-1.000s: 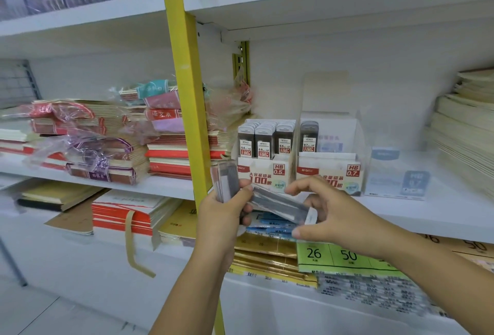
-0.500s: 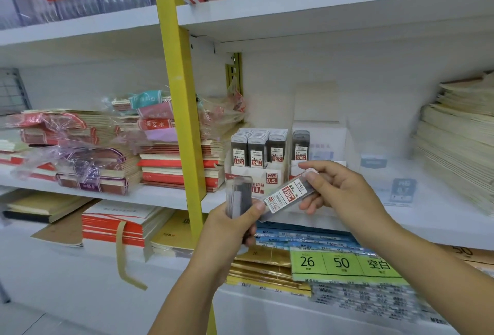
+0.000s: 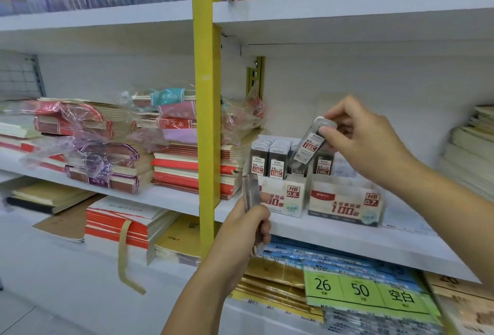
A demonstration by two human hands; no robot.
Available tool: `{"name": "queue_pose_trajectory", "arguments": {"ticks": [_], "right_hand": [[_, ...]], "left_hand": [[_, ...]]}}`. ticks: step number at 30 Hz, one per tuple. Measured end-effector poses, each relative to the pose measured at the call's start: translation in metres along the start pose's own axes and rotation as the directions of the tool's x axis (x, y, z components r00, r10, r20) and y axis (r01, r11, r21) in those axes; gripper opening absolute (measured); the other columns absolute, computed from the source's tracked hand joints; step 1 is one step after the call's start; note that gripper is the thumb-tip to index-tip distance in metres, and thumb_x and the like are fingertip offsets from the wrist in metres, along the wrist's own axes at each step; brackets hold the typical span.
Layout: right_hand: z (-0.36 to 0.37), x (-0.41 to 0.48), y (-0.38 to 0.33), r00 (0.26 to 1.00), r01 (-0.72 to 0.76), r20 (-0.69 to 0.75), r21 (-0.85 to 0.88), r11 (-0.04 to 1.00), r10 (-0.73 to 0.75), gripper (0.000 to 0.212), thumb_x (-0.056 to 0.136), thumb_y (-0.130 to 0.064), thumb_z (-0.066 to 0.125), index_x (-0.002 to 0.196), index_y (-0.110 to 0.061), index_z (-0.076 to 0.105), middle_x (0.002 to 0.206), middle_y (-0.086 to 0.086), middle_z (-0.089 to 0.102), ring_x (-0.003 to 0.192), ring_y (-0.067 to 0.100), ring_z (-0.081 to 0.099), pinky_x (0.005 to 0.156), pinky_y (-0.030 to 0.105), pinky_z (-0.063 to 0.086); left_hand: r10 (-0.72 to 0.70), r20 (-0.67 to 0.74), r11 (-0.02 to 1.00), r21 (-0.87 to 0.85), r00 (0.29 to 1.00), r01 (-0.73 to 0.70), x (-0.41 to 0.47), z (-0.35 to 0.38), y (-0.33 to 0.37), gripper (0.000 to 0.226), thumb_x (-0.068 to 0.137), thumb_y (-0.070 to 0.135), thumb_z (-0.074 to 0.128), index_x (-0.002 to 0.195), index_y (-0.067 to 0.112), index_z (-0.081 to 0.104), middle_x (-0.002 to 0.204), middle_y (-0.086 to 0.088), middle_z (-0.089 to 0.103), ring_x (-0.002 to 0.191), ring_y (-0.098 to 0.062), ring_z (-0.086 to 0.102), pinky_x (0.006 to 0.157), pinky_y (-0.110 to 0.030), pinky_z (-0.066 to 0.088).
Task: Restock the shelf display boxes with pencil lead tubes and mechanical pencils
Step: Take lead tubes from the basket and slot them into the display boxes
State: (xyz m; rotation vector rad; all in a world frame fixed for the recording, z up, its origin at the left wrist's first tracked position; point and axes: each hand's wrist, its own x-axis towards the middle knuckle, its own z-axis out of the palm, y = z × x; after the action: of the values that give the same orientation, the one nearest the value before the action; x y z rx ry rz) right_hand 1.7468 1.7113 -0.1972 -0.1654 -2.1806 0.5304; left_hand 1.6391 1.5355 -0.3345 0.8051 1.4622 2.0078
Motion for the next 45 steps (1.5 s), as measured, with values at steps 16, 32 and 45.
{"name": "queue_pose_trajectory", "arguments": {"ticks": [16,32,45], "right_hand": [[0.042,0.002,0.016,0.997,0.062,-0.003,-0.482,0.874,-0.072,0.027,0.091,-0.032,0.062,0.117,-0.028,0.068,0.093,-0.005,0.047,0.097,0.010,0.033,0.081,0.027,0.034],[0.049,-0.070,-0.001,0.938,-0.320,0.317,0.637,0.701,0.140,0.019,0.091,-0.008,0.060,0.107,-0.019,0.056,0.088,0.013,0.071,0.068,0.024,0.067,0.062,0.027,0.055],[0.057,-0.095,0.009,0.914,-0.363,0.336,0.438,0.822,0.225,0.038,0.080,-0.007,0.074,0.089,-0.043,0.068,0.097,-0.021,0.070,0.092,-0.004,0.066,0.074,0.019,0.056]], "left_hand": [[0.095,0.080,0.993,-0.071,0.992,-0.090,-0.003,-0.006,0.009,0.028,0.102,0.017,0.053,0.129,0.020,0.057,0.114,-0.003,0.076,0.107,-0.022,0.073,0.080,-0.036,0.062],[-0.016,0.165,1.000,0.018,0.986,0.013,-0.012,-0.004,0.004,0.034,0.083,0.045,0.070,0.113,0.028,0.074,0.112,-0.004,0.076,0.105,-0.017,0.072,0.069,-0.027,0.058],[0.120,-0.150,0.992,-0.018,0.981,-0.124,-0.010,-0.010,0.006,0.026,0.082,0.010,0.079,0.103,0.019,0.067,0.089,-0.002,0.078,0.060,-0.004,0.062,0.053,-0.018,0.050]]}}
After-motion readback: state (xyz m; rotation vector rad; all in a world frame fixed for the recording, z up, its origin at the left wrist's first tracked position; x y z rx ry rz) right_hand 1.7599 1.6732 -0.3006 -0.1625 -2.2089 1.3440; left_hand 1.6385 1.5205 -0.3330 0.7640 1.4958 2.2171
